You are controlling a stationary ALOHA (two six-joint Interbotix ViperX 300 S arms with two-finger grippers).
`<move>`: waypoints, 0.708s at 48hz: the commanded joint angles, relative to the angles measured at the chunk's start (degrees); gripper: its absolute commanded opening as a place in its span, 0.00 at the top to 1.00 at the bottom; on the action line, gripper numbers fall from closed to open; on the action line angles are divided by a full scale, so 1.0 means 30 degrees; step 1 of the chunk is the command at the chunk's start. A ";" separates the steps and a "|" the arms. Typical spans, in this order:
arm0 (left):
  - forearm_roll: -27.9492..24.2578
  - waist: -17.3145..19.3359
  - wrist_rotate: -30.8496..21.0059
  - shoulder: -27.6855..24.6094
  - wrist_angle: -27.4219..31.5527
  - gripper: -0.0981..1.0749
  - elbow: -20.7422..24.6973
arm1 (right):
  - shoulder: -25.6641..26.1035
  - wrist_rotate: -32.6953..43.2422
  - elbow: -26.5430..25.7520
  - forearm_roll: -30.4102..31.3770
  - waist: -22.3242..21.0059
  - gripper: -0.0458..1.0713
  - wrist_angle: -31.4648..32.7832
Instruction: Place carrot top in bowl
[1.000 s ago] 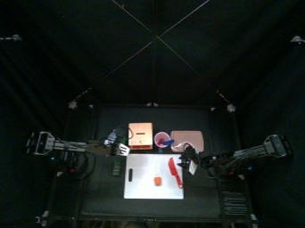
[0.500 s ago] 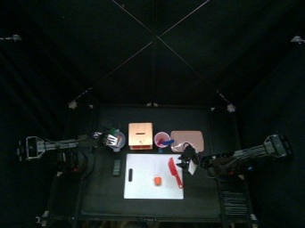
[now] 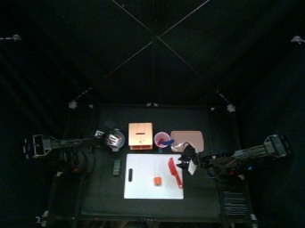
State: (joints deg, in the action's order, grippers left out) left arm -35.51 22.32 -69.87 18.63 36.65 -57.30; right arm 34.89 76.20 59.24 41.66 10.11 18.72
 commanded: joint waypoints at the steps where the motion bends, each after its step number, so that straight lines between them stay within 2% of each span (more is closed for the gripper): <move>1: -0.0117 0.0088 0.0000 0.0000 -0.0029 0.07 0.0381 | 0.0146 0.0029 -0.0439 -0.0029 0.0029 0.24 -0.0117; 16: 0.0205 -0.0410 0.0000 0.1025 -0.0029 0.05 0.1143 | 0.0146 0.0029 -0.0381 0.0000 0.0000 0.24 -0.0117; 25: 0.0410 -0.3047 -0.0117 0.1992 -0.0439 0.06 0.2549 | 0.0146 0.0000 -0.0322 0.0029 -0.0029 0.24 -0.0088; 30: 0.1436 -0.4570 -0.0439 0.1934 -0.1406 0.06 0.3281 | 0.0146 0.0000 -0.0293 0.0059 -0.0059 0.24 -0.0088; 34: 0.2607 -0.5508 -0.0879 0.1377 -0.2988 0.06 0.3691 | 0.0146 0.0000 -0.0264 0.0059 -0.0029 0.24 -0.0088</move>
State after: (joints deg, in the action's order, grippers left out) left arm -30.06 8.00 -72.16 23.91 31.11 -48.69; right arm 34.89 76.20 59.24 41.66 10.02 18.63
